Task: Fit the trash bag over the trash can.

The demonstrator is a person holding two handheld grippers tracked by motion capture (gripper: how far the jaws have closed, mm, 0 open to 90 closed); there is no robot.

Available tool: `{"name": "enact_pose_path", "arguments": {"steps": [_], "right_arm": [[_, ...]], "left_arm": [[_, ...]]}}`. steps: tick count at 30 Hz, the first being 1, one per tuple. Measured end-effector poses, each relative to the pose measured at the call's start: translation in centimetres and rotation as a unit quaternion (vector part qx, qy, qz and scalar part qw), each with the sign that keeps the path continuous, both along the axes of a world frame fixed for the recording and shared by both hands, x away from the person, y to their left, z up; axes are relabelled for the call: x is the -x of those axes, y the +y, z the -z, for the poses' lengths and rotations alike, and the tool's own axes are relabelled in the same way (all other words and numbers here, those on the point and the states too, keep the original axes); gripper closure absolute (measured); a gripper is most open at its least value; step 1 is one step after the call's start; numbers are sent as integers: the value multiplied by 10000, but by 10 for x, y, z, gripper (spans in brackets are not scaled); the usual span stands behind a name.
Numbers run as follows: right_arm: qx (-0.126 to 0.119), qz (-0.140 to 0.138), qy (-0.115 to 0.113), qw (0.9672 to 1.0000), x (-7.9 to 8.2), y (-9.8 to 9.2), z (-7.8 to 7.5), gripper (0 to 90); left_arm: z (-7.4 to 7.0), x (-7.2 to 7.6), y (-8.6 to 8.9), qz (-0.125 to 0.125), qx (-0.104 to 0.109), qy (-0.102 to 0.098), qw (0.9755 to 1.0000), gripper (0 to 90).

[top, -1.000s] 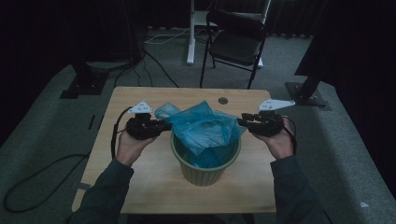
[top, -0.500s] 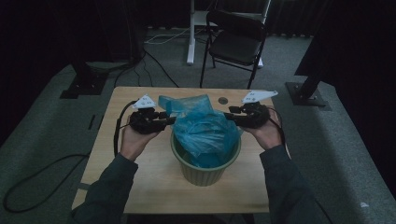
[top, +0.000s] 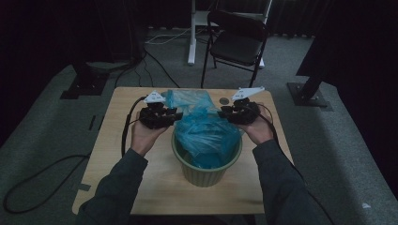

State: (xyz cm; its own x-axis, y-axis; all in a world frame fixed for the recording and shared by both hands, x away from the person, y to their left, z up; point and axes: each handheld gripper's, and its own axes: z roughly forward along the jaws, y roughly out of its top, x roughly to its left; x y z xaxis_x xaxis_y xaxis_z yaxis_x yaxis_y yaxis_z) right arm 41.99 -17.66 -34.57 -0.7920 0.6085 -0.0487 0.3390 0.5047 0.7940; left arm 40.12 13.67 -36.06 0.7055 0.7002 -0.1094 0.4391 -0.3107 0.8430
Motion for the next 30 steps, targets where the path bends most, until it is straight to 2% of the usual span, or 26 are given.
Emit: {"name": "enact_pose_path", "arguments": {"steps": [2,4,9,13,18,22,24,30], "right_arm": [[37,134,38,9999,-3,-2,0,858],[47,277,94,9996,-6,-5,1,892],[108,519,201,9984,-11,-14,6,898],[102,718,408,9965,-14,-24,15,898],[73,707,551,9959,-8,-34,24,897],[62,683,577,9960,2,-42,27,894],[44,659,588,9961,7,-46,27,891],[82,434,672,9968,21,-54,29,878]], "left_arm": [[2,-2,1,-12,39,55,10000,828],[3,-2,2,-62,15,71,10000,890],[4,-2,11,-176,23,99,9998,896],[10,1,20,-240,22,211,9995,896],[18,9,34,-260,64,316,9991,895],[24,20,46,-289,176,409,9986,895],[28,24,52,-282,213,521,9980,894],[38,35,57,-186,144,670,9975,892]]}}
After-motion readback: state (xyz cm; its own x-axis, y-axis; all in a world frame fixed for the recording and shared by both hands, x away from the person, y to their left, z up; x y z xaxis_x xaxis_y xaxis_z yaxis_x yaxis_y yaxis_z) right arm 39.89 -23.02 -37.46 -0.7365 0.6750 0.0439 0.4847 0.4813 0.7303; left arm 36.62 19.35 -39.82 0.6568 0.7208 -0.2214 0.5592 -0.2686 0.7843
